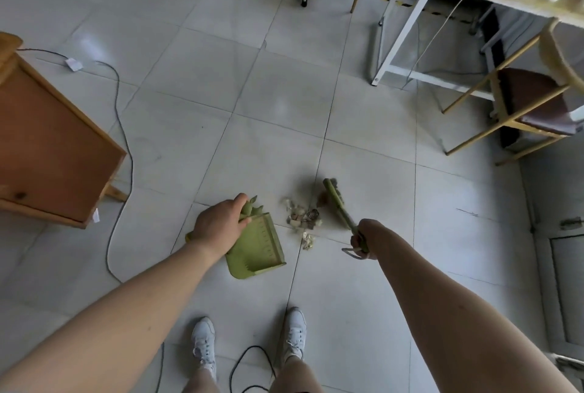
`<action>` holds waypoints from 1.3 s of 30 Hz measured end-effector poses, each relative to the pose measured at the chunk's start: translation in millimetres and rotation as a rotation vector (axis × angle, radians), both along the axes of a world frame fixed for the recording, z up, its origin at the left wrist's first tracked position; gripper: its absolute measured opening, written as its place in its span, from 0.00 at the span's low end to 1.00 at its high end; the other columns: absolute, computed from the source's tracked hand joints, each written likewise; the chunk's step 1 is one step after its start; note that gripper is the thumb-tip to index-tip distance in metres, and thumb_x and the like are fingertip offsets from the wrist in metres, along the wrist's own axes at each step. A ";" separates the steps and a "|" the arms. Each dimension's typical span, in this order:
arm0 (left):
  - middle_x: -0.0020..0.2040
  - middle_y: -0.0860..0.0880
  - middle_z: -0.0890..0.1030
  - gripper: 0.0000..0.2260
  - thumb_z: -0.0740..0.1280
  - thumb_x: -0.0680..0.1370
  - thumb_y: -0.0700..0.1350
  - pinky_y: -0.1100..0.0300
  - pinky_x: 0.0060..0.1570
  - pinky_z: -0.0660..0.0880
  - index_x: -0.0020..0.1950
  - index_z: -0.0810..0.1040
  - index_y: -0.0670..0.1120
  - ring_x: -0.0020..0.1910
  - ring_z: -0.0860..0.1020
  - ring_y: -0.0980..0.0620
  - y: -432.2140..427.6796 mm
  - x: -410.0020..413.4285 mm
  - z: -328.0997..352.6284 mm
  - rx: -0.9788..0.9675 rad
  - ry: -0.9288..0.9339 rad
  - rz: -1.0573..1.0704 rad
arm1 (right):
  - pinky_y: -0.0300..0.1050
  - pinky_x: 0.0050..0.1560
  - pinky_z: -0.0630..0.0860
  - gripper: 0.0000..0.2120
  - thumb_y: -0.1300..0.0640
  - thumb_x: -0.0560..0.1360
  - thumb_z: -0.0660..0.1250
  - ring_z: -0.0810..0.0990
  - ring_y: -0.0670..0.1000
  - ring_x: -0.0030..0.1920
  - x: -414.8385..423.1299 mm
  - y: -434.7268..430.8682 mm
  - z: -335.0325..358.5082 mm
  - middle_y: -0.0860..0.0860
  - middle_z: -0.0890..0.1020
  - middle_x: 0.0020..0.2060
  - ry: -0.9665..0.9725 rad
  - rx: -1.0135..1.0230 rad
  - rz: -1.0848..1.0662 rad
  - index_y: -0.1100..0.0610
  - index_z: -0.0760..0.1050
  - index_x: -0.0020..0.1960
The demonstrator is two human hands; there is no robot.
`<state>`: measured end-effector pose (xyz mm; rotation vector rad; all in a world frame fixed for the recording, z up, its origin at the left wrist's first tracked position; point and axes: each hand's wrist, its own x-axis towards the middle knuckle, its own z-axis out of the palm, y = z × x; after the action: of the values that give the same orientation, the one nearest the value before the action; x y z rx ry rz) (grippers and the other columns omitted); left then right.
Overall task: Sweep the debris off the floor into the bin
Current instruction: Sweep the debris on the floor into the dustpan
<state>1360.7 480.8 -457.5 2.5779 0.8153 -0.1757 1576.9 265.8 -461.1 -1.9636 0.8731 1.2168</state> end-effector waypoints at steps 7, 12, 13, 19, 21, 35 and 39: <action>0.48 0.49 0.81 0.12 0.62 0.79 0.51 0.56 0.34 0.72 0.60 0.69 0.48 0.42 0.80 0.45 -46.0 14.9 -9.0 0.081 0.060 0.026 | 0.42 0.30 0.79 0.16 0.63 0.81 0.48 0.63 0.49 0.08 29.7 -17.1 -10.6 0.53 0.66 0.17 0.129 -0.085 0.336 0.59 0.62 0.35; 0.48 0.49 0.81 0.11 0.62 0.79 0.51 0.58 0.32 0.66 0.59 0.69 0.48 0.42 0.79 0.44 -68.0 8.8 -11.6 0.085 0.066 0.062 | 0.48 0.32 0.80 0.14 0.63 0.80 0.49 0.63 0.48 0.09 13.5 -16.5 -6.8 0.51 0.65 0.15 0.219 -0.054 0.395 0.58 0.61 0.35; 0.48 0.49 0.81 0.12 0.62 0.80 0.51 0.58 0.32 0.66 0.60 0.69 0.48 0.42 0.80 0.44 -70.8 7.1 -10.7 0.088 0.061 0.061 | 0.46 0.37 0.80 0.15 0.62 0.80 0.50 0.63 0.48 0.09 8.0 -16.7 -7.1 0.51 0.66 0.16 0.233 -0.053 0.377 0.58 0.61 0.35; 0.48 0.49 0.81 0.13 0.62 0.80 0.51 0.58 0.33 0.68 0.62 0.69 0.48 0.41 0.80 0.45 -74.8 -10.6 -6.0 0.116 0.039 0.066 | 0.41 0.21 0.73 0.19 0.59 0.82 0.55 0.62 0.46 0.08 -32.4 -29.4 -21.2 0.50 0.65 0.11 0.240 -0.078 0.361 0.59 0.61 0.32; 0.47 0.48 0.81 0.13 0.63 0.80 0.50 0.58 0.32 0.68 0.62 0.69 0.48 0.41 0.80 0.45 -75.3 -22.3 -6.6 0.113 0.026 0.068 | 0.46 0.29 0.73 0.18 0.59 0.81 0.55 0.64 0.47 0.10 -42.9 -32.5 -19.3 0.50 0.66 0.13 0.231 -0.099 0.367 0.59 0.62 0.32; 0.46 0.48 0.80 0.11 0.63 0.80 0.50 0.56 0.33 0.71 0.60 0.68 0.48 0.41 0.79 0.45 -66.8 -108.2 2.1 0.093 -0.040 -0.017 | 0.40 0.13 0.72 0.10 0.61 0.80 0.53 0.68 0.51 0.28 -97.7 -57.2 11.9 0.55 0.69 0.31 -0.130 0.019 0.379 0.59 0.66 0.41; 0.46 0.48 0.80 0.11 0.63 0.80 0.49 0.55 0.34 0.72 0.59 0.68 0.48 0.41 0.78 0.45 -64.2 -126.2 4.7 0.078 -0.049 -0.017 | 0.46 0.20 0.76 0.12 0.60 0.79 0.50 0.65 0.49 0.20 -117.3 -64.1 27.8 0.53 0.65 0.26 -0.065 0.000 0.156 0.59 0.64 0.38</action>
<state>1234.5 416.6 -452.8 2.6519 0.7972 -0.0868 1459.6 201.8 -433.3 -2.0916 0.6973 1.2319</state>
